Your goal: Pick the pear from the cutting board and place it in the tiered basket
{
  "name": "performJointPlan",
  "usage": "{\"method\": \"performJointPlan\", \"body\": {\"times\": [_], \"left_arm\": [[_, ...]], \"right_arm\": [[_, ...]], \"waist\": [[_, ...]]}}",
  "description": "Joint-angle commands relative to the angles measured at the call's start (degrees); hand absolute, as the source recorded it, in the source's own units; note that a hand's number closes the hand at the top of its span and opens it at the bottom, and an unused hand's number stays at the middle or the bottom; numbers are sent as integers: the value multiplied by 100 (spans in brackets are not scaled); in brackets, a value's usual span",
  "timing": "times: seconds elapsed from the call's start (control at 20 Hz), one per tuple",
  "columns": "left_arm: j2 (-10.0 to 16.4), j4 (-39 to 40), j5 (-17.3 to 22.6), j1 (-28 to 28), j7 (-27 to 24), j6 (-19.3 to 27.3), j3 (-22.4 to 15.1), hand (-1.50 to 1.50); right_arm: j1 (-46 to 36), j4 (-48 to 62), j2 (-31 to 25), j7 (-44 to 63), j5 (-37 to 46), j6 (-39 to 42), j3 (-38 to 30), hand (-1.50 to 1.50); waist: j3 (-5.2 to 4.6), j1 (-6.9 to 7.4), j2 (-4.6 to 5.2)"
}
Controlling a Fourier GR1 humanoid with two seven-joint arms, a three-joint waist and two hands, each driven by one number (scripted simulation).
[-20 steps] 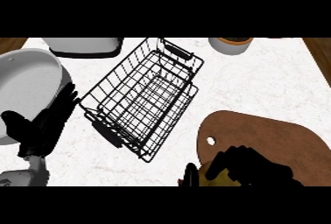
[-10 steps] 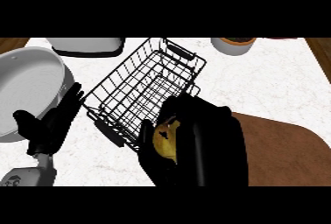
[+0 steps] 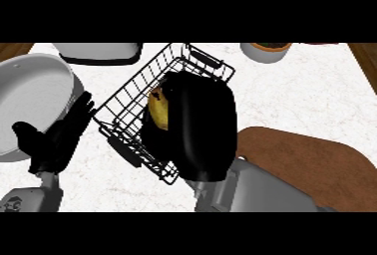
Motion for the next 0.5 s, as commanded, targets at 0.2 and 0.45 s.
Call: {"method": "performJointPlan", "body": {"times": [0.2,0.45], "left_arm": [[58,91,132,66,-154,-192,200,0],[-60,124,-141,132,-194,-45,59,0]], "right_arm": [[-304,1192,67,794,-19,-1058,280,150],[-729,1884,67,663,-46,-1400,192,150]], "waist": [[4,-54,2],[5,-27,6]]}}
